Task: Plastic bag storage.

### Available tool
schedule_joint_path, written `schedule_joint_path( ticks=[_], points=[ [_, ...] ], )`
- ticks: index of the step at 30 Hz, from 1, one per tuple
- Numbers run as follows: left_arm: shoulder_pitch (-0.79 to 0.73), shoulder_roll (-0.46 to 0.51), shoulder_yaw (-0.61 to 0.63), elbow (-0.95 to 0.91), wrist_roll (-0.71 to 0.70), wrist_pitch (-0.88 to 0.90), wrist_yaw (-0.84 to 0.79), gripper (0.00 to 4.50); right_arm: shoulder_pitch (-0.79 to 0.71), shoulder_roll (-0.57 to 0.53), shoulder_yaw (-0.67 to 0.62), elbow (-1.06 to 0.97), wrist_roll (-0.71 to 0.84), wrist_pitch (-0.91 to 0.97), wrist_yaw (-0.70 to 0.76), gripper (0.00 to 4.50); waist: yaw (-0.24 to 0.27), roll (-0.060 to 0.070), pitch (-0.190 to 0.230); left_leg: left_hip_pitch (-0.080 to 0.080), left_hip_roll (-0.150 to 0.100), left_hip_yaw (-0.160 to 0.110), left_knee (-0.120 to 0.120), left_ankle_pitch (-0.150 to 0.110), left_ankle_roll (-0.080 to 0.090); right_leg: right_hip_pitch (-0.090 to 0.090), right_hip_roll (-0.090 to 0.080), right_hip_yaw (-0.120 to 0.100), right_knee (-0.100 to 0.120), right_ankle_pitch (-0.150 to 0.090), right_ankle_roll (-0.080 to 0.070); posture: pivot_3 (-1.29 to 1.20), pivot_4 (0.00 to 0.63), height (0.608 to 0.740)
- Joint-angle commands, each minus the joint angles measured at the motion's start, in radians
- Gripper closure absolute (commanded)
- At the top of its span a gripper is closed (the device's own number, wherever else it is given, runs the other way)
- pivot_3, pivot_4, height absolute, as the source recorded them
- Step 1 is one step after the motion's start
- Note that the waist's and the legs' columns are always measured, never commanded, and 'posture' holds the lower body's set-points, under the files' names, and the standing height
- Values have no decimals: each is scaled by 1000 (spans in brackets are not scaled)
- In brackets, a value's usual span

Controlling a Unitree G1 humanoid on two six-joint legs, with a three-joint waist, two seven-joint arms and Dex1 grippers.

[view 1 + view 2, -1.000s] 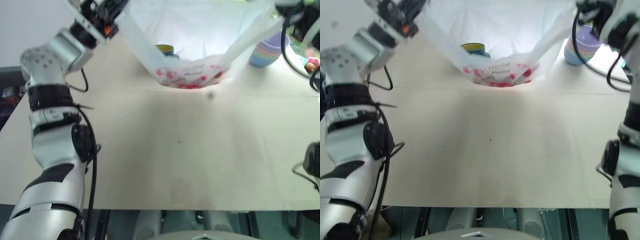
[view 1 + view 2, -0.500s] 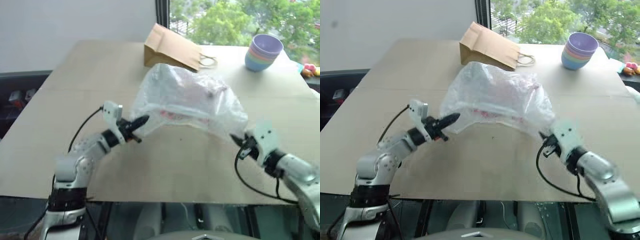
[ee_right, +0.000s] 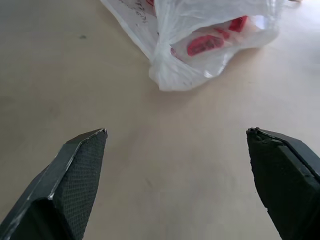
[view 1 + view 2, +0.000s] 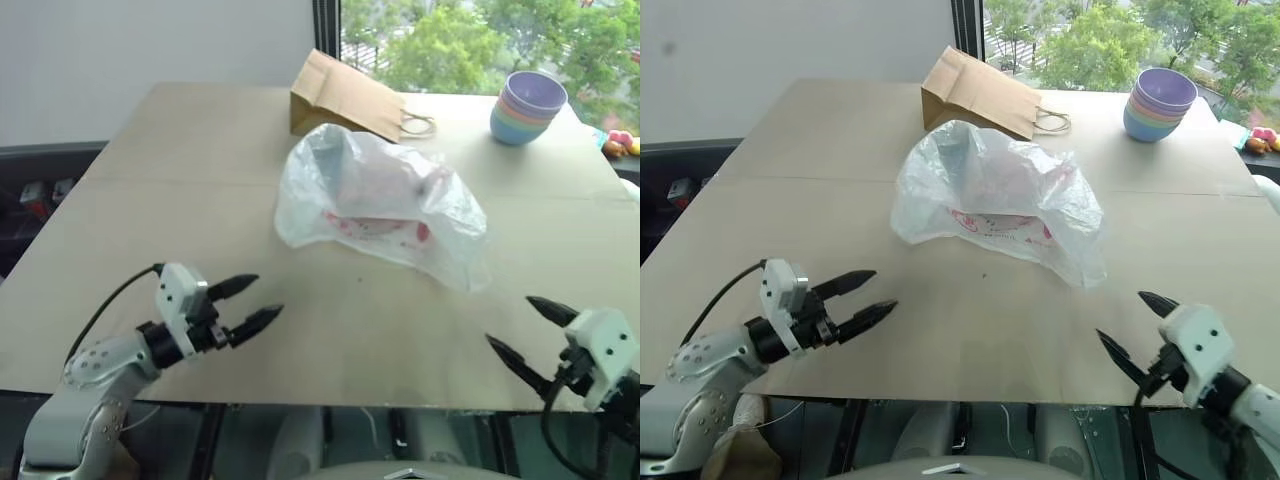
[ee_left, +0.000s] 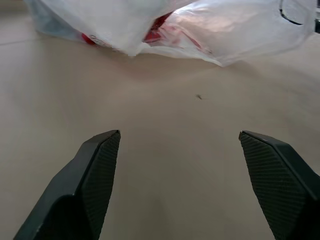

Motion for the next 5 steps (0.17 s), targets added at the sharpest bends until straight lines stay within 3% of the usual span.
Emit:
schedule_joint_path(
  ticks=[1, 5],
  points=[
    [-2, -5, -11, -52, 3, -22, 7, 531, -11, -20, -64, 50, 0, -77, 40, 0, -1, 2, -1, 0, 0, 0, 0, 0, 0, 0, -1, -1, 0, 0, 0, 0, 150, 740],
    [-9, -6, -20, -41, 13, -24, 14, 531, -79, -59, -64, 154, -12, -134, 75, 0, -3, 2, 0, 0, 0, 1, -1, 0, 0, -1, -1, -2, 0, 0, 0, 0, 150, 740]
  ],
)
